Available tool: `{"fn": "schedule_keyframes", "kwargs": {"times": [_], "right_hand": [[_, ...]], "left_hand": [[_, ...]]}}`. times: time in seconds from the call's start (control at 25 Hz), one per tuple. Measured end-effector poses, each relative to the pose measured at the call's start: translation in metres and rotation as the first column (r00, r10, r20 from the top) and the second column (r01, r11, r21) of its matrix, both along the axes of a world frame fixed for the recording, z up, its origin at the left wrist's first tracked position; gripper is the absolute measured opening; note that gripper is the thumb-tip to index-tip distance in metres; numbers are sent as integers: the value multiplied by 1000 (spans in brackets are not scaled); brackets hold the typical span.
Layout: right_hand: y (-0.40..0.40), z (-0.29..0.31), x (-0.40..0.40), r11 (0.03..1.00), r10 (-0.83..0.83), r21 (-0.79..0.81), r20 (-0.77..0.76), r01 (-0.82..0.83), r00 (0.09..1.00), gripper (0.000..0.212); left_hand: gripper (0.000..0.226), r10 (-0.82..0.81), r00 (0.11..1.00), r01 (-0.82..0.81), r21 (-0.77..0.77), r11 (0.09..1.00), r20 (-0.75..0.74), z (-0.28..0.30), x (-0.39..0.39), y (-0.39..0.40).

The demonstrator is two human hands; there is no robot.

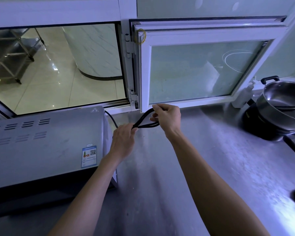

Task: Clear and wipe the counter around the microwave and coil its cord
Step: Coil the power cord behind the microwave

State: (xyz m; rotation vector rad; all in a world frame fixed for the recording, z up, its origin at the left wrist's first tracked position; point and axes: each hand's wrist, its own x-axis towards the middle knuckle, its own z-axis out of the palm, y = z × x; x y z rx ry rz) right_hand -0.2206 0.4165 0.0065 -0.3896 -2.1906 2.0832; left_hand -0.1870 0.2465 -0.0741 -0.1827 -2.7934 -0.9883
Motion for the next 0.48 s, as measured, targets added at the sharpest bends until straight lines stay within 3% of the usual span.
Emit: {"fn": "schedule_keyframes", "kwargs": {"times": [0.12,0.24,0.36,0.48], "right_hand": [[0,-4,-3,998,41,-54,8,-40,999,12],[-1,-6,-2,998,39,-39,-20,-40,999,10],[-2,-6,-2,999,34,-32,-28,-35,999,9],[-8,-3,-2,998,35,-58,-40,-38,999,8]], "left_hand": [[47,22,1000,-22,-7,1000,-7,-1,-2,0],[34,-5,1000,5,-40,999,-3,0,-2,0],[55,-30,995,39,-98,994,94,5,-4,-1],[37,4,990,14,-131,991,141,8,-6,-7]]}}
